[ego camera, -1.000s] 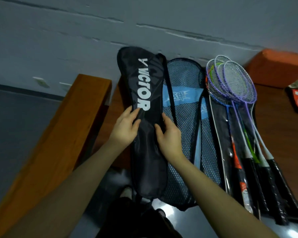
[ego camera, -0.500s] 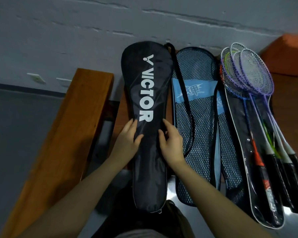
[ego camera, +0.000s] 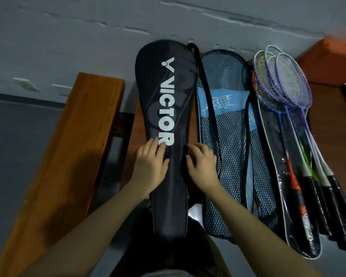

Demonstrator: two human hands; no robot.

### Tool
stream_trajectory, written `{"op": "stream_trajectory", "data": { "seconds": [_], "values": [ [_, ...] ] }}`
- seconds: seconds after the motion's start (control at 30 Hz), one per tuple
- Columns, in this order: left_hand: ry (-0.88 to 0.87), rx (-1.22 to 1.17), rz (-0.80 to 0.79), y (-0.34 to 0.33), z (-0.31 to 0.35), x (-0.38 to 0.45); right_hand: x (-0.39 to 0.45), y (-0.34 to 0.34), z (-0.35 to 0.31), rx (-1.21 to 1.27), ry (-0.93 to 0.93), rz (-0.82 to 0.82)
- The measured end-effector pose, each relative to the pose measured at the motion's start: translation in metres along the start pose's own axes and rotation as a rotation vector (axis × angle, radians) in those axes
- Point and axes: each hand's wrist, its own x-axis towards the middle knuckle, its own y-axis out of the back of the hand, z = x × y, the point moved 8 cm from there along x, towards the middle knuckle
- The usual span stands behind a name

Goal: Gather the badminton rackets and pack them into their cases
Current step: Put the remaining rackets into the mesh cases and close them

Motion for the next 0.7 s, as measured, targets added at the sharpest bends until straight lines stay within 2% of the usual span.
{"op": "stream_trajectory", "data": {
  "seconds": [0.13, 0.3, 0.47, 0.57, 0.7],
  "values": [
    [-0.065, -0.036, -0.012, -0.002, 0.051, 0.011, -0.008, 0.039, 0.033, 0.13, -0.018, 0.136],
    [-0.119, -0.104, -0.059, -0.028, 0.111, 0.017, -0.011, 0.079, 0.102, 0.06, -0.196, 0.226],
    [-0.101, -0.117, -0.121, -0.059, 0.161, 0.042, -0.011, 0.096, 0.161, -0.086, -0.374, 0.178],
    [-0.086, -0.093, -0.186, -0.077, 0.176, 0.059, -0.005, 0.088, 0.169, -0.093, -0.281, 0.129],
    [-0.034, -0.084, -0.103, -0.075, 0.182, 0.08, -0.002, 0.097, 0.162, 0.017, -0.141, 0.21]
  ]
}}
